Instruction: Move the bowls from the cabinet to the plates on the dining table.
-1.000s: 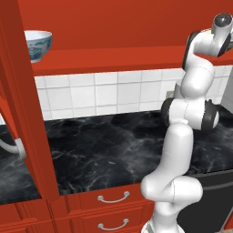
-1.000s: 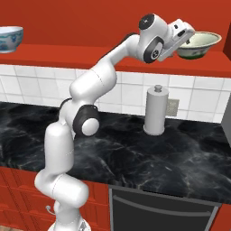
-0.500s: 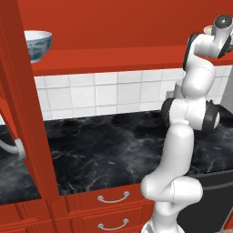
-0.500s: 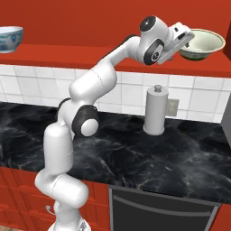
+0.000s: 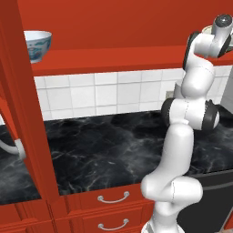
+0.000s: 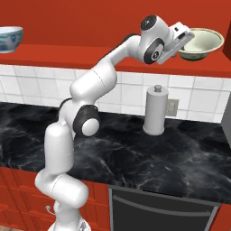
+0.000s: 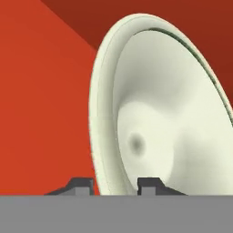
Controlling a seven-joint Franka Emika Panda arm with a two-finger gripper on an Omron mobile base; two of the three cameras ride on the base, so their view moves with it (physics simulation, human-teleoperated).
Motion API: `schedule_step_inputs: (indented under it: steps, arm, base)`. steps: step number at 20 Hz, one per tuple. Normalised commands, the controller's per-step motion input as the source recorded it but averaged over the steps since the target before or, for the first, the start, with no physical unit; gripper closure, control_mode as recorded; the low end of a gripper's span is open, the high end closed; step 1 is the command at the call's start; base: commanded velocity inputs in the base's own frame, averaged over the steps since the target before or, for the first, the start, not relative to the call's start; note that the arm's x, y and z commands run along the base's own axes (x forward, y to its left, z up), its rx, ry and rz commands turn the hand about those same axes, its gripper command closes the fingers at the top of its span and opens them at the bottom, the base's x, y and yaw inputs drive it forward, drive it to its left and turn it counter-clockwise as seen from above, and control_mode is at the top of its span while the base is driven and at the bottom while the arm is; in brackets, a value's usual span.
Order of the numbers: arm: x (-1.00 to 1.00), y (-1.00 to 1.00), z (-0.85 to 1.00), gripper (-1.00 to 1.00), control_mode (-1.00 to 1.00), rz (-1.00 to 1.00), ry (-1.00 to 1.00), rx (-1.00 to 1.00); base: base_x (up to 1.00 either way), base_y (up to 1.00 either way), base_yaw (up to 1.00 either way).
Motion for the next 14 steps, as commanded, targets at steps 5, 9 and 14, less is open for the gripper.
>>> schedule_step_inputs:
  steps: [5,9,14]
  arm:
    - [0.00,-0.10,-0.48,1.00,-1.00,0.01,0.09,0.00]
    - [0.00,-0.02,-0.30,1.00,-1.00,0.00,0.04,-0.05]
    - [-0.25,-0.11,-0.03,1.00,-1.00,0.02,-0.07,-0.05]
  base:
    - [0.00,0.00,0.00]
    - [0.00,0.00,0.00]
    - [0.00,0.00,0.00]
